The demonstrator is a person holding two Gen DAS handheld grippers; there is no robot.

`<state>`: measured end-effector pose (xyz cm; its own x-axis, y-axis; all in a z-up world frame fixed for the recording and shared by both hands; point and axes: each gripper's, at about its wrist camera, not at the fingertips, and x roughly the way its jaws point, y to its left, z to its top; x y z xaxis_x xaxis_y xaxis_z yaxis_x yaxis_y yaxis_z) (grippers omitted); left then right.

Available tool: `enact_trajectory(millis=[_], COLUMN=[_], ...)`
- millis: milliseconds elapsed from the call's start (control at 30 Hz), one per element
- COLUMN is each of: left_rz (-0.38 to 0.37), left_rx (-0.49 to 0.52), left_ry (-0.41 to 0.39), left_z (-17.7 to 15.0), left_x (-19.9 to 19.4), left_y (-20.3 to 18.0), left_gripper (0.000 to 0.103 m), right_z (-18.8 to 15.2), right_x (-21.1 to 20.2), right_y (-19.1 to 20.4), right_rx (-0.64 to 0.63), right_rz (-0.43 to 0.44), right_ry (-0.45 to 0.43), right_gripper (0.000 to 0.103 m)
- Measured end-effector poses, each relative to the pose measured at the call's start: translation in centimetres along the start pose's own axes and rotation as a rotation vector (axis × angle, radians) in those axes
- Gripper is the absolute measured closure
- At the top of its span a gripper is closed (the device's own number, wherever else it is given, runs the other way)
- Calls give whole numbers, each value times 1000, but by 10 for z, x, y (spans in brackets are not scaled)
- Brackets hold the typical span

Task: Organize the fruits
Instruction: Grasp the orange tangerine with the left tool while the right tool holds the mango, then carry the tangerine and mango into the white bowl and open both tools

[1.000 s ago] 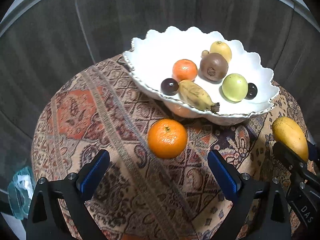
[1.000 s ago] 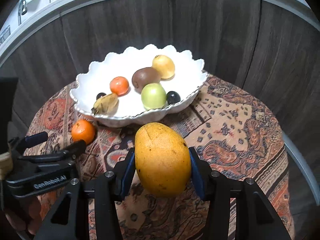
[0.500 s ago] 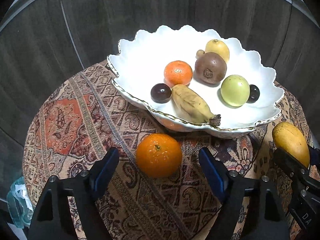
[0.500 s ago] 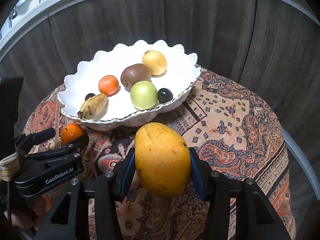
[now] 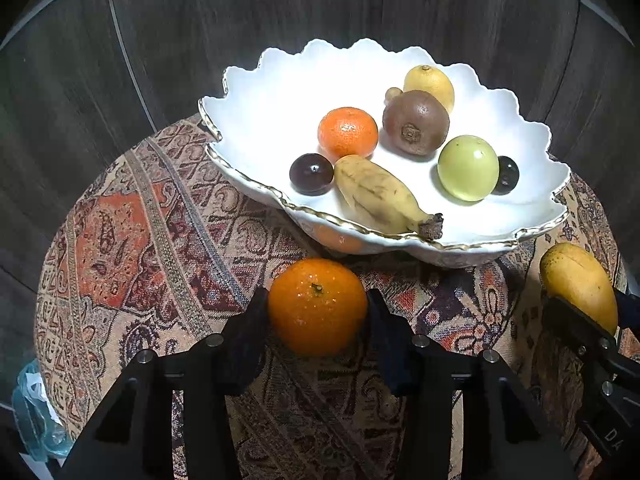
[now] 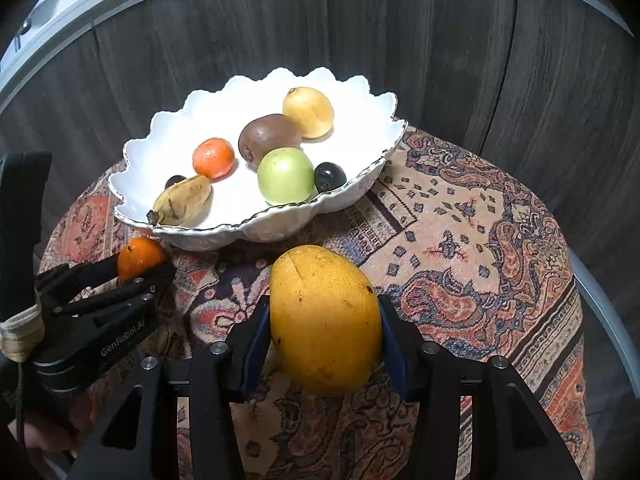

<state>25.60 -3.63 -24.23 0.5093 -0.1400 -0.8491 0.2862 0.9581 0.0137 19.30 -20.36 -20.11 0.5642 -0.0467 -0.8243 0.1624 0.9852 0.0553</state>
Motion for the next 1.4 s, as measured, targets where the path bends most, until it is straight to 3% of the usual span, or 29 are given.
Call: enact_trajectory(millis=[300, 700, 1067, 1400], left_rz=[3, 33, 45, 46], left_rx=[-14, -23, -12, -3], left_ry=[7, -59, -117, -120], left_z=[-5, 6, 40, 71], left_x=[-19, -72, -105, -98], left_y=[-1, 4, 0, -6], left_gripper=[57, 57, 57, 57], right_z=[3, 12, 39, 71], right_x=[-13, -53, -77, -71], right_y=[-1, 5, 2, -10], right_rx=[-1, -7, 1, 2], right_rz=[13, 50, 71, 72], right_ry=[-24, -93, -136, -157], right_gripper=[52, 52, 52, 52])
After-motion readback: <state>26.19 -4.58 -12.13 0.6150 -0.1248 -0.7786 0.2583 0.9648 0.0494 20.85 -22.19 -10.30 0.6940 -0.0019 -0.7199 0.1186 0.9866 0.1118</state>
